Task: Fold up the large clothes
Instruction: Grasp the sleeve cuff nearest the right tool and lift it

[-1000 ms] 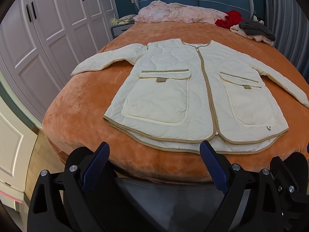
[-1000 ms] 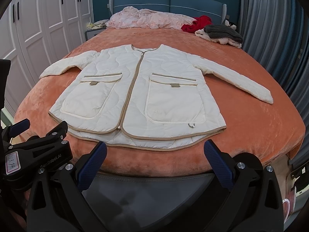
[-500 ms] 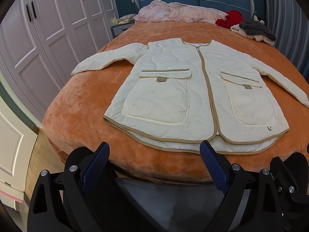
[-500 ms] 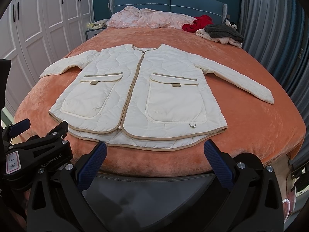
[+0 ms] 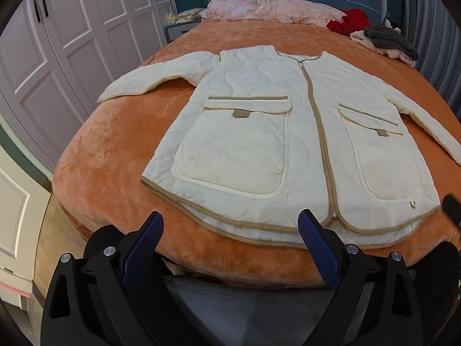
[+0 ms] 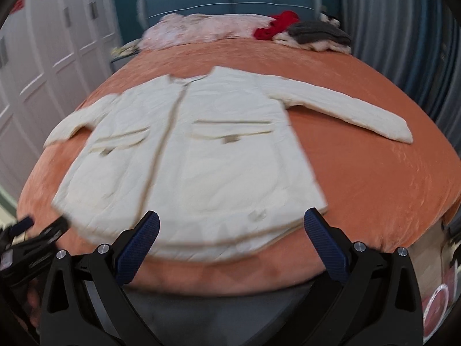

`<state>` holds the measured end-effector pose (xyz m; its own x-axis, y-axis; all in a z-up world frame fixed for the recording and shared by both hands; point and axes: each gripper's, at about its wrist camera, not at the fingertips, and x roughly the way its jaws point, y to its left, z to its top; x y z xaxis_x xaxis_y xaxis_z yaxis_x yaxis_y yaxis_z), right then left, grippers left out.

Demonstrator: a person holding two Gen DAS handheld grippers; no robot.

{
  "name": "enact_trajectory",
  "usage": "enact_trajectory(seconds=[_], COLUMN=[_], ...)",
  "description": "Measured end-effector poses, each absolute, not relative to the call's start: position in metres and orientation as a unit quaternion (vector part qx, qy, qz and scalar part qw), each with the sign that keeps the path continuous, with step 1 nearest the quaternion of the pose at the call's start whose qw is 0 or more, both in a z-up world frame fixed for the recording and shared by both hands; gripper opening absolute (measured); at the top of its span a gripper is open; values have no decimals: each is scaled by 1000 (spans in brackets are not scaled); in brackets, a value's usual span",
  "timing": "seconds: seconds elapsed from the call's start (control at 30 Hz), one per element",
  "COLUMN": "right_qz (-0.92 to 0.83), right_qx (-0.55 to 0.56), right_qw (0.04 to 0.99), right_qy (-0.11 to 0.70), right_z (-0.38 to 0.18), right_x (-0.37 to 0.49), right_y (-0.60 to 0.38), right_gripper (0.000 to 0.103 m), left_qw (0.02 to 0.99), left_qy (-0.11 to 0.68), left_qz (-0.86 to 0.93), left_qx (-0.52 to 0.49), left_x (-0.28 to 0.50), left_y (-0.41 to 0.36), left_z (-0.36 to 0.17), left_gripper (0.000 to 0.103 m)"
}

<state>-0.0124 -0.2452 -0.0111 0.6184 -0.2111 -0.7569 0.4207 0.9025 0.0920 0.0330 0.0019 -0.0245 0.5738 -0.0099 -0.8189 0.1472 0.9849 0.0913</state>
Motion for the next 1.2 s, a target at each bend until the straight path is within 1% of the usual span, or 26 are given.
enact_trajectory(seconds=[0.17, 0.27, 0.4, 0.5, 0.63, 0.83, 0.9, 1.0, 1.03, 1.07, 1.13, 1.2], right_qz=[-231, -257, -309, -344, -393, -408, -408, -417, -417, -412, -398, -370], right_qx=[217, 272, 313, 361, 390, 424, 433, 436, 431, 426, 407, 370], right_qw=[866, 851, 829, 809, 781, 761, 758, 753, 755, 762, 787, 825], right_qy=[387, 368, 345, 312, 289, 273, 268, 264, 263, 260, 238, 216], right_z=[-31, -46, -65, -80, -95, -118, -121, -118, -114, -104, -78, -38], right_x=[9, 17, 23, 17, 8, 11, 12, 22, 27, 34, 47, 70], right_y=[-360, -430, -515, -572, -617, -659, -667, -675, -676, -676, -669, -652], right_gripper=[98, 98, 98, 98, 98, 98, 80, 48, 29, 21, 16, 15], left_qw=[879, 878, 878, 879, 882, 880, 879, 877, 877, 876, 876, 877], left_qy=[469, 472, 474, 474, 469, 471, 472, 475, 475, 476, 475, 474], left_qz=[-24, -19, -8, -1, 8, 23, 26, 33, 34, 36, 38, 40], left_qx=[77, 80, 72, 55, 46, 61, 65, 67, 67, 68, 68, 68], left_x=[73, 95, 123, 144, 161, 183, 186, 192, 192, 194, 196, 198], left_y=[-6, -11, -17, -18, -22, -28, -29, -27, -26, -26, -23, -21], left_z=[-32, -36, -40, -42, -45, -54, -57, -62, -62, -63, -64, -65], left_gripper=[92, 92, 92, 92, 92, 92, 92, 92, 92, 92, 92, 92])
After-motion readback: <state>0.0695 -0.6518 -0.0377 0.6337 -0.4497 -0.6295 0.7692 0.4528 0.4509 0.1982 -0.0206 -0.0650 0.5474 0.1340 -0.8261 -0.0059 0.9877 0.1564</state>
